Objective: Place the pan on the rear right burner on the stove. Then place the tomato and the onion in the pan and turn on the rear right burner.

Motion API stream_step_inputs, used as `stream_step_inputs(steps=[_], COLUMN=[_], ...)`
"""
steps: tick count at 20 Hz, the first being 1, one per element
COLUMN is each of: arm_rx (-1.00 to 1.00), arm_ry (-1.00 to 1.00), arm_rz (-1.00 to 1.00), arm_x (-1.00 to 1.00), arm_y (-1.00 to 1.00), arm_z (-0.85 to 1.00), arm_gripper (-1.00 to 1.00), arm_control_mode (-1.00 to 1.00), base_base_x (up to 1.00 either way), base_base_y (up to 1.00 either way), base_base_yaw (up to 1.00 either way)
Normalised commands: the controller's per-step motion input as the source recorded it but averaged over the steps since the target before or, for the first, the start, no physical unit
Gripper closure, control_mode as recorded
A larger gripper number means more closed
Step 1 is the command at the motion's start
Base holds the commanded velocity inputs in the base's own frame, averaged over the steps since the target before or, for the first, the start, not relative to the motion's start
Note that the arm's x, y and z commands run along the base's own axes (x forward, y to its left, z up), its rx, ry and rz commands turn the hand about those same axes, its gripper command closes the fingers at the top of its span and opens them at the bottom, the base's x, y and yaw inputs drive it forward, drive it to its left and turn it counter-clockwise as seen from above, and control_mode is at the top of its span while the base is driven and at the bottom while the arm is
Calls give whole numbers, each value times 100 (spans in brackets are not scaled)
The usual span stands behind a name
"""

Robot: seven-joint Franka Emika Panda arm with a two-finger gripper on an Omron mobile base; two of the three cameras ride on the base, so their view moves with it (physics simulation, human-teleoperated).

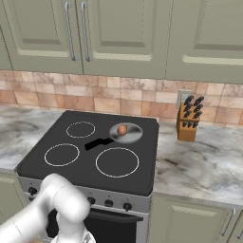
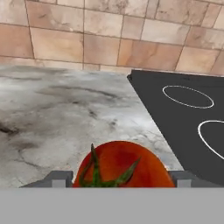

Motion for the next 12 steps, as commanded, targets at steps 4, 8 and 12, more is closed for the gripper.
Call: stream_step_inputs(steps=[4, 8, 12], arm_rx=[4, 18, 23], arm_ry=[-14, -2, 0], arm_rz=[-21, -22, -24], arm_x=[5, 6, 9], arm_y=[-79, -73, -64], arm_z=[31, 42, 44], arm_gripper=[100, 100, 100], arm_control_mode=[-100, -100, -100], base_base_x=[0, 0, 0], base_base_y=[0, 0, 0], base_base_yaw=[0, 0, 0])
